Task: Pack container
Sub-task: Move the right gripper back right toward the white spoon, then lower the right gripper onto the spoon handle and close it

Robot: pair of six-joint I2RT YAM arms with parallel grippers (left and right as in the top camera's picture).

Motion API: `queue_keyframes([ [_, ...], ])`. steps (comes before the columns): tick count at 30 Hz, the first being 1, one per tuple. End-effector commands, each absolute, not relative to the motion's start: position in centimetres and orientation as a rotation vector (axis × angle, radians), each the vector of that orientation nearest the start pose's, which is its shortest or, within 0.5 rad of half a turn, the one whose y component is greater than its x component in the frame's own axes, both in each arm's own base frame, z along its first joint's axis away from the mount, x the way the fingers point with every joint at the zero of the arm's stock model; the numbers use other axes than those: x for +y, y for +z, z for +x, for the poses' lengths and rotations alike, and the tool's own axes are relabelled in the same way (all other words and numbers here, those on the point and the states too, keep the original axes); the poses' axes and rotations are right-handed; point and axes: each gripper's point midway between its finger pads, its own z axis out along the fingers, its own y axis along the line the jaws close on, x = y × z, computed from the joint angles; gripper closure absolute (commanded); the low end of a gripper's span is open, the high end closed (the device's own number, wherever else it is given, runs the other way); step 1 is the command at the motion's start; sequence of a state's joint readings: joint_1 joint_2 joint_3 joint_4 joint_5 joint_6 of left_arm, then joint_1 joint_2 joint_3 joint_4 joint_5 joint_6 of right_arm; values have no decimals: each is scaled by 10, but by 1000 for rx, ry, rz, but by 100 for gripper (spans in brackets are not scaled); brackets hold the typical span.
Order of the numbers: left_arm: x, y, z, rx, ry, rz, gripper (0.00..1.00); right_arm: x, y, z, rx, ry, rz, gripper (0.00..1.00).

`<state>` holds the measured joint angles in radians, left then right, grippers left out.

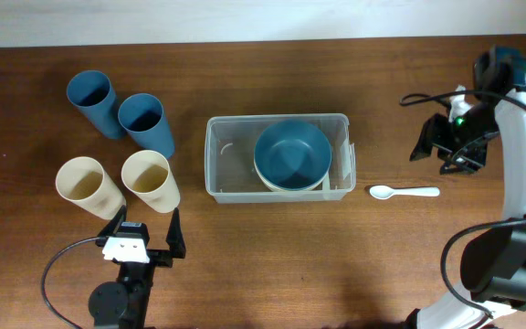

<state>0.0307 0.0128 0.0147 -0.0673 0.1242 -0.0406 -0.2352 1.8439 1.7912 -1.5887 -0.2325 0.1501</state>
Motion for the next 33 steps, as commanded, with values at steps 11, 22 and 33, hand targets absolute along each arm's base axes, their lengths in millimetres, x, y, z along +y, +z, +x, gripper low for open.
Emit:
queue_keyframes([
  [11, -14, 160, 245, 1635, -99, 56, 0, -37, 85, 321, 2943, 333, 1362, 41],
  [22, -14, 160, 245, 1635, -99, 56, 0, -38, 43, 308, 2798, 256, 1695, 45],
  [33, -14, 160, 245, 1635, -99, 56, 0, -38, 24, 321, 2711, 267, 1685, 50],
])
